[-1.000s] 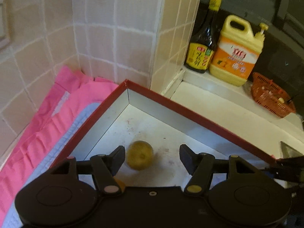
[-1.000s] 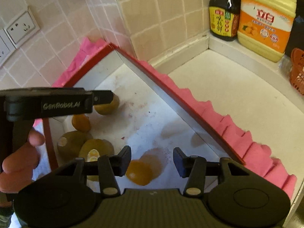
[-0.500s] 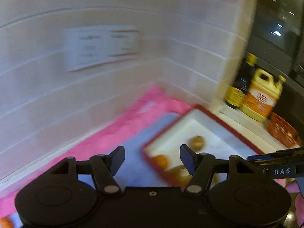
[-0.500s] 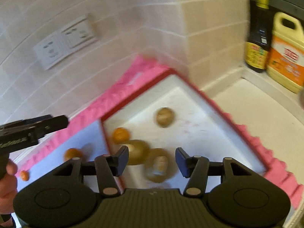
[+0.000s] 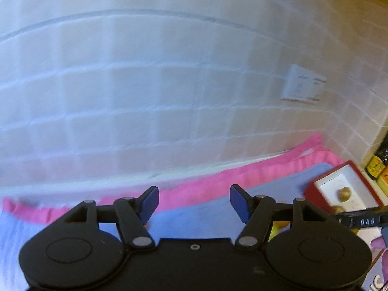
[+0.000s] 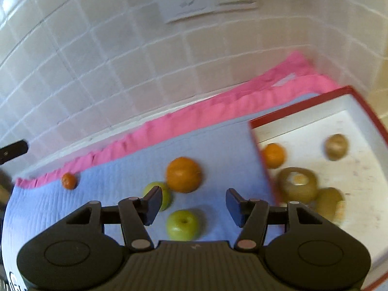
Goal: Organize fruits
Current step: 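Move both open tools back toward the green apples, then grasp a green apple with left tool while right tool grasps another green apple, then carry both green apples into the red box and open both tools, then move both open tools back over the oranges on the mat, then grasp a mandarin with left tool while right tool grasps a green apple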
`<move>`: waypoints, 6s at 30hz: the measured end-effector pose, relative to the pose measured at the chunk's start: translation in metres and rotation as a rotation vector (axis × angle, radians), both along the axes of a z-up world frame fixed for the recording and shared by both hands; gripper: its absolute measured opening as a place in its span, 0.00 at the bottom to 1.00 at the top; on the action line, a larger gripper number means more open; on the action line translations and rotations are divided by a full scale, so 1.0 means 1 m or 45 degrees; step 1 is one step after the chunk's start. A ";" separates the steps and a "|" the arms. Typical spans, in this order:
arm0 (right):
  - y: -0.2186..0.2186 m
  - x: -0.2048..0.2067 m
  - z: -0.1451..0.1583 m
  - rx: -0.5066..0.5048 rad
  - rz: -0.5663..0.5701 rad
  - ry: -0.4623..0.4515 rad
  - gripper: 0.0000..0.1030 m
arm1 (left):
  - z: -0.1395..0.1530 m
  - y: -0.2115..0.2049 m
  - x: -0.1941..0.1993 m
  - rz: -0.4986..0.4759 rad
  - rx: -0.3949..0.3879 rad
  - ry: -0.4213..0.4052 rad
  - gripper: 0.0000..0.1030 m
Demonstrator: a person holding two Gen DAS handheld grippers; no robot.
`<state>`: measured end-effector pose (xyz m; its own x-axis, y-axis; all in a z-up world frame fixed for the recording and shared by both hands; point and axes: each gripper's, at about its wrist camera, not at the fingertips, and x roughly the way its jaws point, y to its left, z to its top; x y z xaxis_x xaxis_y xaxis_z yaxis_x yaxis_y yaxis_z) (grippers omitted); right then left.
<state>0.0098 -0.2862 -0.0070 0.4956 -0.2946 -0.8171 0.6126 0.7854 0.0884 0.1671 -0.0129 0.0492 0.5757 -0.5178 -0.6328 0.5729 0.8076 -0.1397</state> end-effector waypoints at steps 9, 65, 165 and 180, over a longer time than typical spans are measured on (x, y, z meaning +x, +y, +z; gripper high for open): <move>0.004 0.022 -0.045 0.056 0.058 0.122 0.59 | -0.065 0.050 -0.023 -0.001 0.088 0.193 0.75; -0.093 -0.162 0.046 -0.201 -0.380 -0.085 0.50 | -0.014 -0.220 -0.126 -0.809 0.031 -0.018 0.52; 0.004 0.083 -0.105 0.254 -0.107 0.133 0.60 | -0.125 0.005 0.093 0.033 0.293 0.175 0.75; 0.000 0.083 -0.109 0.237 -0.121 0.102 0.47 | -0.141 -0.017 0.093 0.006 0.409 0.095 0.48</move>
<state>0.0925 -0.2862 -0.1165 0.4039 -0.1776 -0.8974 0.6942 0.6983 0.1742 0.2596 -0.0296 -0.0919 0.5237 -0.2822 -0.8038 0.5666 0.8199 0.0813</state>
